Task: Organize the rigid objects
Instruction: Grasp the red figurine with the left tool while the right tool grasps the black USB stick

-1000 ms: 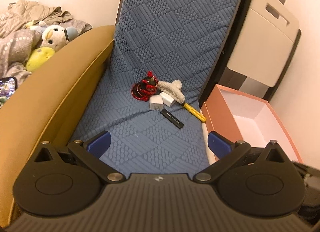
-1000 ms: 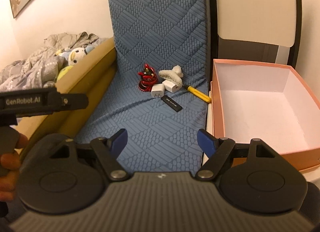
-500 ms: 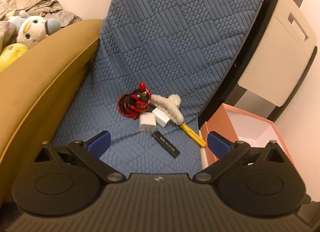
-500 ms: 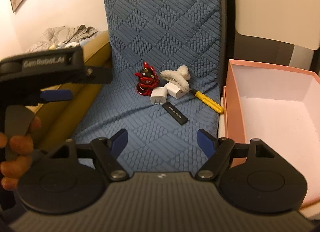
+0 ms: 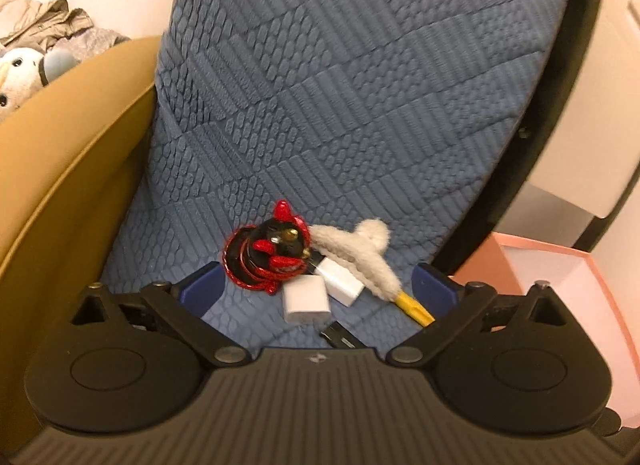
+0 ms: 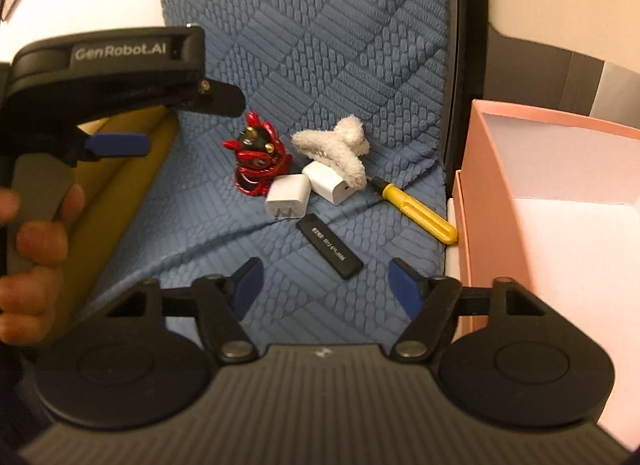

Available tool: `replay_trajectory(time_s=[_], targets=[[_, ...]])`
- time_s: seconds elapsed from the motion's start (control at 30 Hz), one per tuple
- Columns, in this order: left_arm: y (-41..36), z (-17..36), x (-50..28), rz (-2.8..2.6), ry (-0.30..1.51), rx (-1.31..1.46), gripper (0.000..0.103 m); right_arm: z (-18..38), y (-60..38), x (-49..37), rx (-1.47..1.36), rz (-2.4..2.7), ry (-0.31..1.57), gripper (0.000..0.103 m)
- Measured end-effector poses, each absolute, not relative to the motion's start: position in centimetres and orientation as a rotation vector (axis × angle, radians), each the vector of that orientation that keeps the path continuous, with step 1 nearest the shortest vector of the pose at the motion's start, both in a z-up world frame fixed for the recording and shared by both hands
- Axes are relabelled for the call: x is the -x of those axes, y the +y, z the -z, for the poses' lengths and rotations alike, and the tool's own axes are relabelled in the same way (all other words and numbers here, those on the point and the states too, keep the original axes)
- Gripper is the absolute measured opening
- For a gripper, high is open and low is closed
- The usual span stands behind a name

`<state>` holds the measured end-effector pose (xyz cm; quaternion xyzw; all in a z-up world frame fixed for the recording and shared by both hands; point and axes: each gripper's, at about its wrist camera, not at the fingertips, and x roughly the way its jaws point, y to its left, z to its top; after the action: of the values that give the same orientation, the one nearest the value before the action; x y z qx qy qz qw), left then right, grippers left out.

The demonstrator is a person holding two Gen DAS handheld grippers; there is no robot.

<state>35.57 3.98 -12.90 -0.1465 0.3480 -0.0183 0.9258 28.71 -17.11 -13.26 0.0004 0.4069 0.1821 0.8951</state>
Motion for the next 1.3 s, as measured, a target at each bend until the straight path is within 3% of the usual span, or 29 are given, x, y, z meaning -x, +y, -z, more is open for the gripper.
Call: replay_trajectory(time_s=[0.17,0.37,0.67,0.77,0.93,1.3], targets=[[6.0,15.8,-38.5,-0.017,0.759,0.357,0.099,15.6,-15.8,-31.2,0.049,-0.369,0.834,0.053],[7.6,18.1,-41.8,-0.034,0.815,0.427,0.095,18.5,-14.6,-34.0,0.111,-0.375,0.864,0.043],[5.9,19.5,-44.4,-0.012,0.834,0.268,0.091,20.5,-12.6,-35.6,0.183,-0.421,0.868,0.039],[5.5,20.3,-44.9,-0.006,0.838,0.23,0.085,20.5,-12.1,-35.5,0.229,-0.429,0.853,0.038],[5.7,20.8,-45.5,0.031,0.83,0.28,0.064,20.0,-11.5,-35.5,0.264,-0.448,0.888,0.032],[6.3,18.1,-42.6,0.046,0.857,0.317,0.064,18.4,-11.4,-33.4,0.315,-0.43,0.937,0.027]])
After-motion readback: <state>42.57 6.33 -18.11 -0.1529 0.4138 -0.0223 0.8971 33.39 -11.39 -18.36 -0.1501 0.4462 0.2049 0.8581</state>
